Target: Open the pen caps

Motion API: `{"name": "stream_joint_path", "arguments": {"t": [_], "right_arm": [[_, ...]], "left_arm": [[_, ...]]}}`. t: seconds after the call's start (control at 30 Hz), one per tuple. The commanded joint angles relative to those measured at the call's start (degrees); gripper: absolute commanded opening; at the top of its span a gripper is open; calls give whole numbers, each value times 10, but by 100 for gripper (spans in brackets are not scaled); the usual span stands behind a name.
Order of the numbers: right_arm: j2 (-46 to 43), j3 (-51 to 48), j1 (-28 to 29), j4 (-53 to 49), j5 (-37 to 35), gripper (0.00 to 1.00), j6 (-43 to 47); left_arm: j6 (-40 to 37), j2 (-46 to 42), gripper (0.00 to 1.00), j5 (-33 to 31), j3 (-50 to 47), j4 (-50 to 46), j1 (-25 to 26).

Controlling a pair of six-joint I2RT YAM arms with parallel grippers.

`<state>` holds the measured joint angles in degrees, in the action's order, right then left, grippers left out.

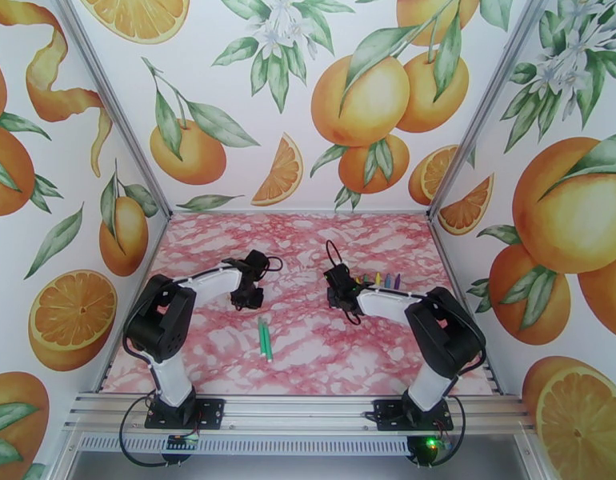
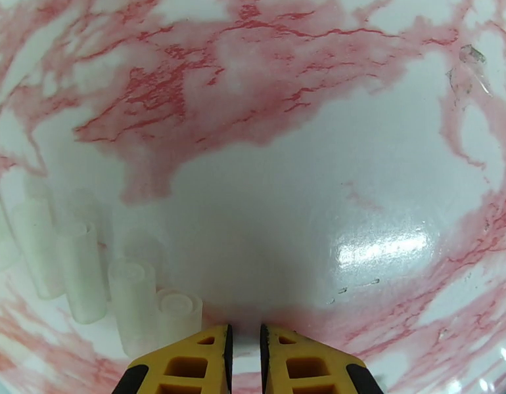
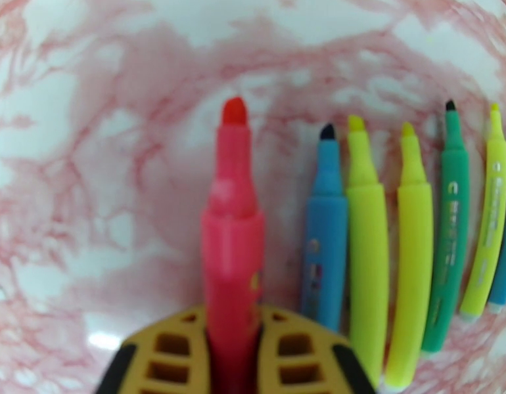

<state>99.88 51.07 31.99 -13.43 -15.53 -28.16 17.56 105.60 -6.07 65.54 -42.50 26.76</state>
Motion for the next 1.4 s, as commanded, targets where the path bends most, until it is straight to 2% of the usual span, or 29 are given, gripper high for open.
{"name": "stream_joint_path", "arguments": {"t": [0.0, 0.27, 0.7, 0.9, 1.37], "right_arm": [[12, 20, -3, -12, -14, 8, -2], [17, 25, -3, -21, -23, 15, 1], [14, 25, -3, -30, -29, 21, 3], [9, 21, -3, -30, -27, 25, 2], [-32, 14, -3, -42, -27, 31, 6]], "left_arm": [[-5, 17, 3, -12, 18, 7, -4], [-6, 17, 12, -10, 22, 2, -3], [-4, 9, 20, -6, 25, -4, -3], [-3, 2, 27, -4, 23, -1, -3], [-3, -42, 28, 26, 29, -8, -1]]}}
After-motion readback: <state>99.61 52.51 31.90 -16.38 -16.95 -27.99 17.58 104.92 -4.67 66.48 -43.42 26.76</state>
